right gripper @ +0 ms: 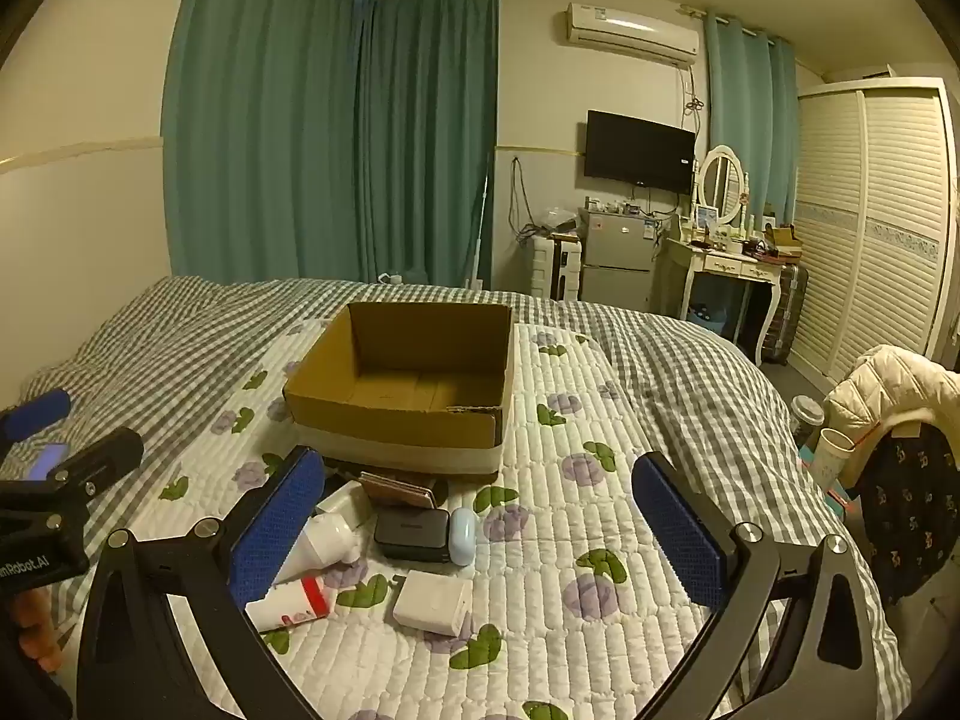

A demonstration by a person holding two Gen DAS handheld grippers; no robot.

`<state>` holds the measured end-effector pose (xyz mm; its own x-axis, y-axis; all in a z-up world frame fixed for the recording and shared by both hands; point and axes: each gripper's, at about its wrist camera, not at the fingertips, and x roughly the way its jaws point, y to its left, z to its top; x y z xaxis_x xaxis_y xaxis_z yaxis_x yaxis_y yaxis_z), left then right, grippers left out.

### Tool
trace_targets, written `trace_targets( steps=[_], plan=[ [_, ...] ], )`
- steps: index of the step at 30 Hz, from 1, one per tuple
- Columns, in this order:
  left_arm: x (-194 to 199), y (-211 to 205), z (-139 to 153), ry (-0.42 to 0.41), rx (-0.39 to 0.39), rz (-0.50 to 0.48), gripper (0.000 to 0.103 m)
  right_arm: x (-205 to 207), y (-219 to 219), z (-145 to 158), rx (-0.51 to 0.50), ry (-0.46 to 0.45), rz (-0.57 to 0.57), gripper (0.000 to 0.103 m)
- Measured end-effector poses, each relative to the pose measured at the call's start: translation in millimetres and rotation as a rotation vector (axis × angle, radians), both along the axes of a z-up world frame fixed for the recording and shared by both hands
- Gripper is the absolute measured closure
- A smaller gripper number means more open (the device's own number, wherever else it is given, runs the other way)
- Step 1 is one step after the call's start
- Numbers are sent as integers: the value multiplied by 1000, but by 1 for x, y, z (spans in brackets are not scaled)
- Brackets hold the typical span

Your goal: Organize rigid objects

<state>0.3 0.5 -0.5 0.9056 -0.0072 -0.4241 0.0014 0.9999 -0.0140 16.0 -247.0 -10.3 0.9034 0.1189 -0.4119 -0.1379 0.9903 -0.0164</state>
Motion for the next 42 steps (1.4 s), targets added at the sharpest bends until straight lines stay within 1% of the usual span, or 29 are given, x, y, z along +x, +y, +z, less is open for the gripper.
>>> trace_targets(
  steps=[7, 10, 11, 19, 42],
  plan=[
    [2, 3, 0, 21, -17, 5, 0, 2, 1, -4, -13, 0, -2, 0],
    [3, 2, -3, 14, -21, 13, 0, 0, 0, -3, -18, 4, -5, 0],
    [3, 2, -3, 15, -17, 15, 0, 6, 3, -4, -21, 13, -3, 0],
    [2, -4, -3, 6, 11, 18, 0, 1, 1, -4, -27, 13, 0, 0],
    [-1, 0, 0, 9, 15, 21, 0, 2, 0, -6, -27, 24, -3, 0]
  ],
)
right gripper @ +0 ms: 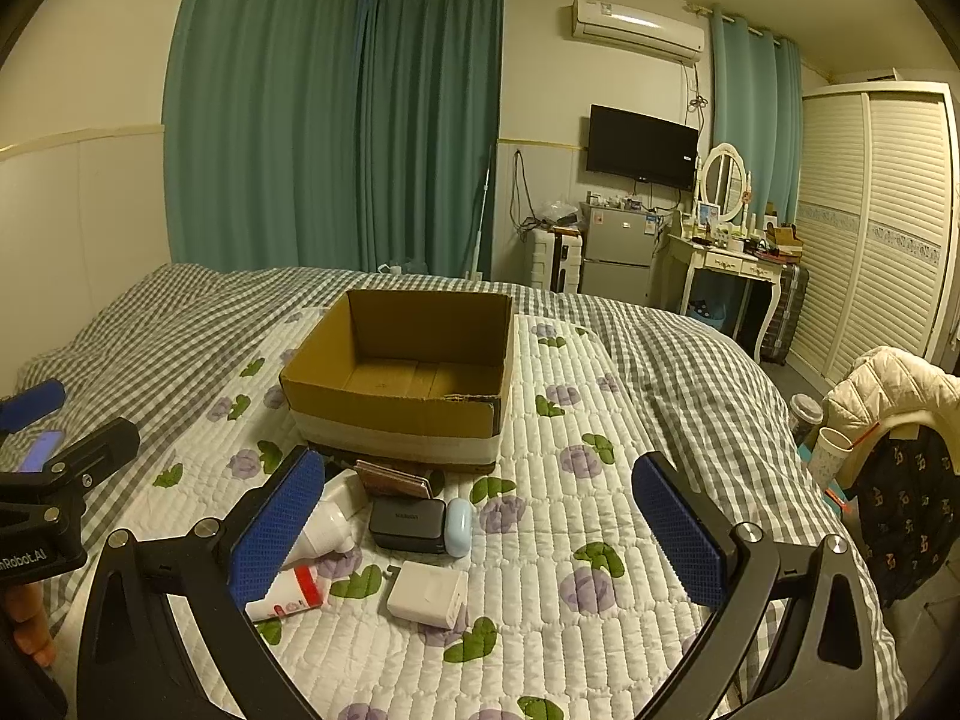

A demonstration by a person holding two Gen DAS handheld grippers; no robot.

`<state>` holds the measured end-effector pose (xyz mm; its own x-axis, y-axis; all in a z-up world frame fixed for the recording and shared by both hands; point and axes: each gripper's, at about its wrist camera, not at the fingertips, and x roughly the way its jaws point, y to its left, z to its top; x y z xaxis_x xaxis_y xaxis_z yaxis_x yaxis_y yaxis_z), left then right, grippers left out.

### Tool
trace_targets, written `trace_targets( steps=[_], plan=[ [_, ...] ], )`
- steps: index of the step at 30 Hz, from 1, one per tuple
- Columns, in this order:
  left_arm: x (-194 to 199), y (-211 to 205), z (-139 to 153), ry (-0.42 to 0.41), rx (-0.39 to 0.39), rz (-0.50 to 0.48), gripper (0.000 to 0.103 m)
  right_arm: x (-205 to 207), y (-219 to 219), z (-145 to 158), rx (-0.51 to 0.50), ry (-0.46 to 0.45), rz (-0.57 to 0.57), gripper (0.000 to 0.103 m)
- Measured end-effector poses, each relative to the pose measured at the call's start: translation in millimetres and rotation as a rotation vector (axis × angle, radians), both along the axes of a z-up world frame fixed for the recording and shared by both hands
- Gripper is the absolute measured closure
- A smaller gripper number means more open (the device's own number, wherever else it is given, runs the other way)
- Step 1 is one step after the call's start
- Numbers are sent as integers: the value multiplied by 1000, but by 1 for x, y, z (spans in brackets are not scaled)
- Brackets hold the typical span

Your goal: Organize rigid objects

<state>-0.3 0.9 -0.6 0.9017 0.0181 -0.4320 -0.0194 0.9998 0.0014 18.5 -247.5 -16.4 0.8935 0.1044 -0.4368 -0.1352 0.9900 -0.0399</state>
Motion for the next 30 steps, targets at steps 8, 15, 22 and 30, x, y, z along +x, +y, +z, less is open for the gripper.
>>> trace_targets(
  steps=[8, 15, 22, 30],
  plan=[
    [1, 3, 0, 0, 1, 3, 0, 0, 0, 0, -5, -1, 0, 0],
    [1, 4, -1, 1, 2, 5, 0, 1, 1, -2, -15, 4, -6, 0],
    [1, 5, 0, -4, 3, 6, 0, 1, 1, -3, -19, 7, -5, 0],
    [2, 3, -2, -1, 4, 2, 0, 1, 3, -6, -29, 10, -1, 0]
  ],
)
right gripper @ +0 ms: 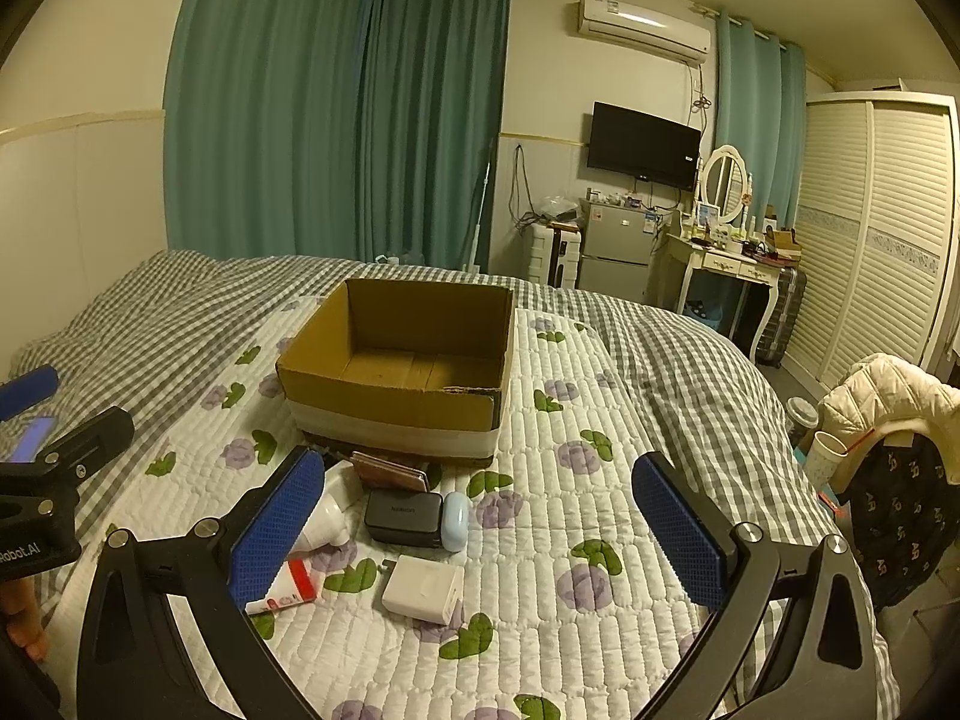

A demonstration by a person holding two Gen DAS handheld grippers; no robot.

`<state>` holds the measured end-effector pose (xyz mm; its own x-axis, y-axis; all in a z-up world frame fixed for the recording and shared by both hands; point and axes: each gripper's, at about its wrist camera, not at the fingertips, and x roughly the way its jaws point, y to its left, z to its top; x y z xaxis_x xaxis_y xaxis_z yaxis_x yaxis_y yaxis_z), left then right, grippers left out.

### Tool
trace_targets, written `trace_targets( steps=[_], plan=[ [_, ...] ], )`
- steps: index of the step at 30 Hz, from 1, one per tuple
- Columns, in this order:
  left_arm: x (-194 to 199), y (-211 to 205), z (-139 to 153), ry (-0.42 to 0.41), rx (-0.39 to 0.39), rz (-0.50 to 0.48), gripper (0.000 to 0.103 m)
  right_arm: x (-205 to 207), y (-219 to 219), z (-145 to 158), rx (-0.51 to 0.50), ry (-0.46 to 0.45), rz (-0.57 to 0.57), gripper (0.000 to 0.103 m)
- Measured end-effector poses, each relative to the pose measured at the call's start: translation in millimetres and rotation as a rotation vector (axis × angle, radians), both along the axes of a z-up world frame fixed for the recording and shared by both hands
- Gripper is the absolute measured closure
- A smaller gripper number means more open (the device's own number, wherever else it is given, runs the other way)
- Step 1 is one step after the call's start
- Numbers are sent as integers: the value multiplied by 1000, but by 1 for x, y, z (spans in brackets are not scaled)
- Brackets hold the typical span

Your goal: Organize rigid objects

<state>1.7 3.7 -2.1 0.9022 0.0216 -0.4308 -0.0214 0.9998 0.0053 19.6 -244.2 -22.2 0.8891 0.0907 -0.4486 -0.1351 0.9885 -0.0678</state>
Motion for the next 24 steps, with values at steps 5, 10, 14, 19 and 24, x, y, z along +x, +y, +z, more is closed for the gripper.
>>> trace_targets(
  steps=[5, 10, 14, 19, 24],
  plan=[
    [1, 0, 0, 1, -2, 1, 0, 1, 1, 0, -4, 3, -1, 0],
    [1, -1, -1, -5, -5, 3, 0, 1, 2, 1, -4, 2, -1, 0],
    [1, -1, -1, -5, -6, 3, 0, 0, 2, 0, -6, 4, 0, 0],
    [1, -1, 0, -2, -18, -3, 0, 0, 3, -2, -6, 9, 0, 0],
    [0, -3, 0, -11, -11, -15, 0, 0, 3, -2, -6, 11, -1, 0]
  ],
)
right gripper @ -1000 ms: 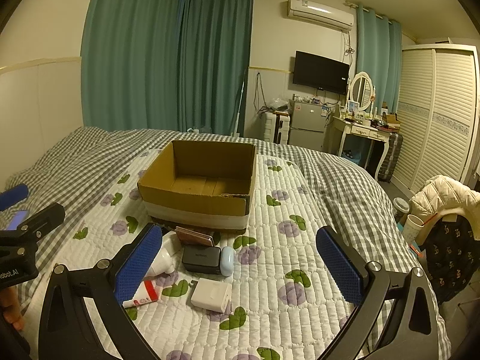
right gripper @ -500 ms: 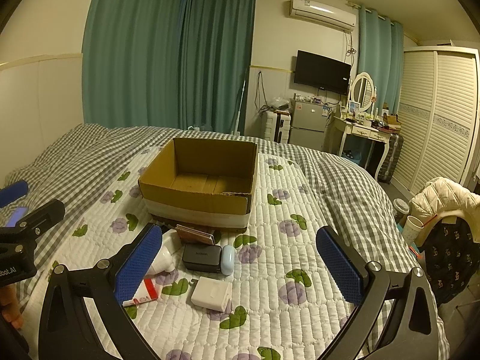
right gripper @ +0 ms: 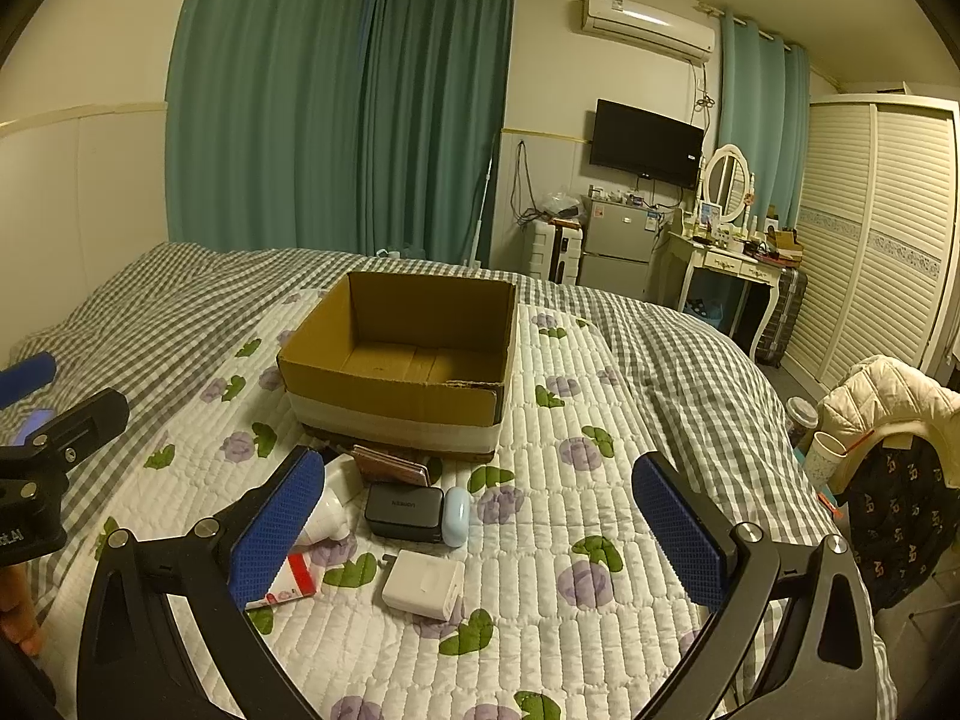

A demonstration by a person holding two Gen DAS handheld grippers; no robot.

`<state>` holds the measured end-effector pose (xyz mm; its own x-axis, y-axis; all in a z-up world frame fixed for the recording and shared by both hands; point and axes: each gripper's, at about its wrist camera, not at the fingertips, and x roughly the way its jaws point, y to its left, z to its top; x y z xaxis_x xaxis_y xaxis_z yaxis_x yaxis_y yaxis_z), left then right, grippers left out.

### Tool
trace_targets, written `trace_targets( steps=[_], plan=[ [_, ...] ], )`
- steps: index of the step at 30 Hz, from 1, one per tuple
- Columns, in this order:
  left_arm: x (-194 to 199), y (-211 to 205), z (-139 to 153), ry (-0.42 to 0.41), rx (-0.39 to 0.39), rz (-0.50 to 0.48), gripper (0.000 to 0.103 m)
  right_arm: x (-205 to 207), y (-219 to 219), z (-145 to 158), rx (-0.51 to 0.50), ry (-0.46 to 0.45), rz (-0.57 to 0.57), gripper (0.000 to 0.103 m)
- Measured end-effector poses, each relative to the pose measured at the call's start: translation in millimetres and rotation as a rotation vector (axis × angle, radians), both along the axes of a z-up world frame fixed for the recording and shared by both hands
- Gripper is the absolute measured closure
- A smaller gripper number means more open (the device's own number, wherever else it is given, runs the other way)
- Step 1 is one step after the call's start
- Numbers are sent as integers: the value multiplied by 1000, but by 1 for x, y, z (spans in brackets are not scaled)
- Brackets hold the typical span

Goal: Organize rigid objects
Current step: 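Grasp the white bottle with the left tool while the right tool grasps the white square box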

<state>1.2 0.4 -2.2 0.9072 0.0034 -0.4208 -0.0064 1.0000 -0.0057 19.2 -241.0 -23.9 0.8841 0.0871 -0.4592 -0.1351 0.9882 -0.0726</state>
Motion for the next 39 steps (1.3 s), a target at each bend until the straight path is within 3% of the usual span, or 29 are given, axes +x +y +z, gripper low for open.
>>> trace_targets(
  steps=[8, 15, 22, 26, 28, 30, 34, 35, 39],
  plan=[
    [26, 6, -32, 107, 9, 28, 0, 18, 6, -20, -33, 94, 3, 0],
    [57, 2, -84, 253, 52, 14, 0, 61, 23, -95, -80, 360, 33, 0],
    [82, -7, -113, 326, 80, -26, 2, 93, 25, -146, -17, 516, 25, 7],
    [97, -16, -128, 364, 82, -57, 11, 106, 29, -165, -12, 580, 37, 23],
    [103, -21, -135, 383, 80, -82, 15, 108, 28, -164, -16, 578, 43, 43],
    [107, -27, -138, 389, 69, -108, 19, 109, 26, -159, 2, 569, 48, 50],
    [116, -42, -145, 411, 61, -165, 29, 108, 20, -152, 5, 537, 27, 52],
    [119, -45, -148, 426, 63, -175, 37, 107, 19, -153, 7, 535, 29, 52],
    [126, -54, -154, 455, 88, -201, 49, 110, 15, -152, 26, 536, 27, 53]
  ],
)
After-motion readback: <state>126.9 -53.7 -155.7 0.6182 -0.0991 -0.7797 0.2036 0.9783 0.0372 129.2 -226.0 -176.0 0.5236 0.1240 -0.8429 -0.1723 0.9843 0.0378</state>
